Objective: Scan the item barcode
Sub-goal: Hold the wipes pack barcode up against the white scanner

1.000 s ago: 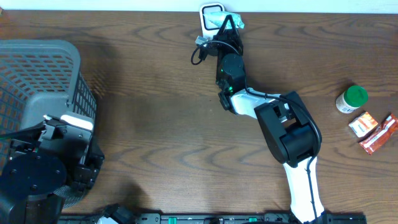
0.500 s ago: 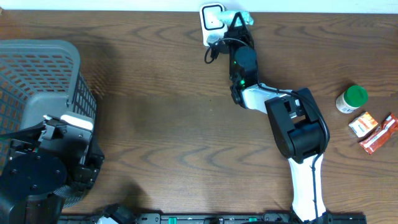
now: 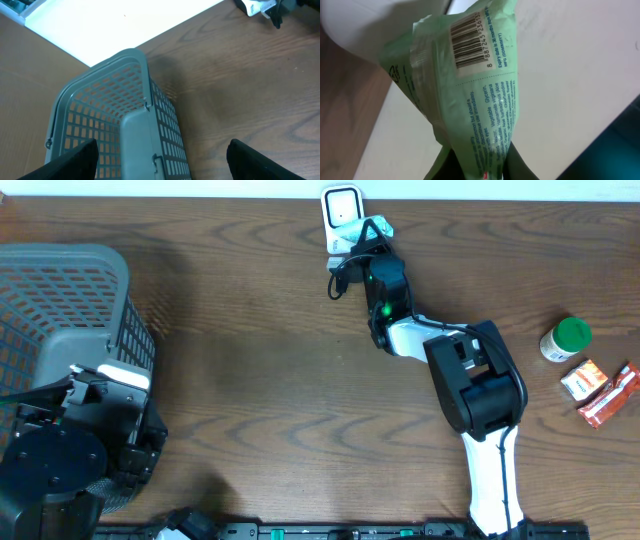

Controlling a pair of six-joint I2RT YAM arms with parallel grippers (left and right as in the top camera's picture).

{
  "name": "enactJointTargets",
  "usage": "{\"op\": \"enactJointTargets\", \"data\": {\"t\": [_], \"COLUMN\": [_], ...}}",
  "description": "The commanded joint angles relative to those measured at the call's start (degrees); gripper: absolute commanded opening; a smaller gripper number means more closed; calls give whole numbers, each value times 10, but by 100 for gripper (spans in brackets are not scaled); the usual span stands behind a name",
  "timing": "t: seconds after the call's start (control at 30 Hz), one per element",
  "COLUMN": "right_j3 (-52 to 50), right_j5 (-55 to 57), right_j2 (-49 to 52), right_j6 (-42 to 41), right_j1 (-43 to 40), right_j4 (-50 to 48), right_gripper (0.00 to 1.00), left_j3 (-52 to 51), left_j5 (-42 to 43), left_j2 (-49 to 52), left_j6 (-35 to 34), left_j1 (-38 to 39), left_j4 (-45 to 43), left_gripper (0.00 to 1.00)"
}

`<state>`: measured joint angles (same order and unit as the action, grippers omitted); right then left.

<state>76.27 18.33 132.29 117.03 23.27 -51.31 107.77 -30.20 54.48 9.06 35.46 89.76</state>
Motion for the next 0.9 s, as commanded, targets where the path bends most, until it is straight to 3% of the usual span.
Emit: {"op": "enactJointTargets", "data": {"t": [0.0,0.37,0.47,0.6,0.87], "right_j3": [17,60,89,128,177], "right_j5": [-14,-6,31,81,81], "right_j2": [32,41,38,30,30], "right_j6": [57,56,56,56,19], "right_j1": [9,19,22,24,14], "right_j4": [-1,-62,-34,83,106], "right_gripper": [1,1,1,1,1], "left_j3": [1,1,1,1,1], "left_j5": [-5,-5,-5,-5,-5], "left_j2": [-3,-3,-3,-3,-3], "left_j6": [1,1,1,1,1], "left_j1": [0,0,0,0,0], "left_j4": [0,0,0,0,0], "left_gripper": [82,82,82,83,82]}}
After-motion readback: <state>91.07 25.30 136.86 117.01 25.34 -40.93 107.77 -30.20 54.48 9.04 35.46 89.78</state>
